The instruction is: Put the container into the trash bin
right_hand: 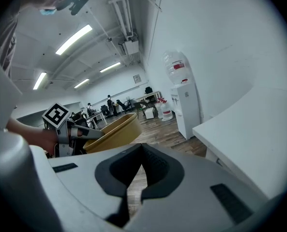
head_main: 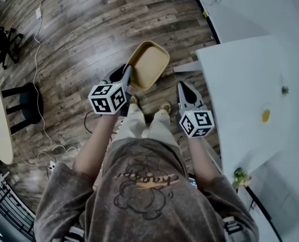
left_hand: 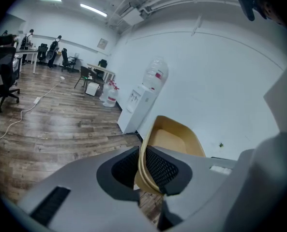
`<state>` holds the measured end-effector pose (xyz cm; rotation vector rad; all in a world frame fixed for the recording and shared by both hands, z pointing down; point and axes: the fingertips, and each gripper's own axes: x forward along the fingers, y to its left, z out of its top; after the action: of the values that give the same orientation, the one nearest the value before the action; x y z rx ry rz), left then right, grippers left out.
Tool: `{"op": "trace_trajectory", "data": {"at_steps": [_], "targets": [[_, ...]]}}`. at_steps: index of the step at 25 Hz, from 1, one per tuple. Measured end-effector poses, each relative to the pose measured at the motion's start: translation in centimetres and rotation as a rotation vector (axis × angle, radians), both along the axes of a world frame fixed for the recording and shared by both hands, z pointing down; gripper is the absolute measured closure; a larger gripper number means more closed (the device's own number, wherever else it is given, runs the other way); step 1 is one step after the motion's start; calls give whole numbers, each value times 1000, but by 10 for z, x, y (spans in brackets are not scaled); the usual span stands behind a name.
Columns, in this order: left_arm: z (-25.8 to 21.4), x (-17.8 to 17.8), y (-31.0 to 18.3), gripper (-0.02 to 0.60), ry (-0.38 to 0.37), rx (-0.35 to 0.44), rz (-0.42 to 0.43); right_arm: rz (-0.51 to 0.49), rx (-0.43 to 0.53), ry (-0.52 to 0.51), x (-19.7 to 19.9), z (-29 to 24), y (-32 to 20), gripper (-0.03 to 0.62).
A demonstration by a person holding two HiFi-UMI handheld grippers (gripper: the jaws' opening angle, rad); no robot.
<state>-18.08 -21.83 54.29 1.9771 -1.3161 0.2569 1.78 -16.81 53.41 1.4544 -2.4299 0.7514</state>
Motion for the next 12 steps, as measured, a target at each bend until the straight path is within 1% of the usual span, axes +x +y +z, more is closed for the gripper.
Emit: {"op": "trace_trajectory", "data": {"at_steps": [7, 12], "targets": [[60, 6, -12, 535, -2, -56, 8, 0, -56, 8, -4, 55, -17, 594], [113, 4, -19, 535, 8, -103, -6, -10, -96, 13, -10, 108, -21, 594]]}}
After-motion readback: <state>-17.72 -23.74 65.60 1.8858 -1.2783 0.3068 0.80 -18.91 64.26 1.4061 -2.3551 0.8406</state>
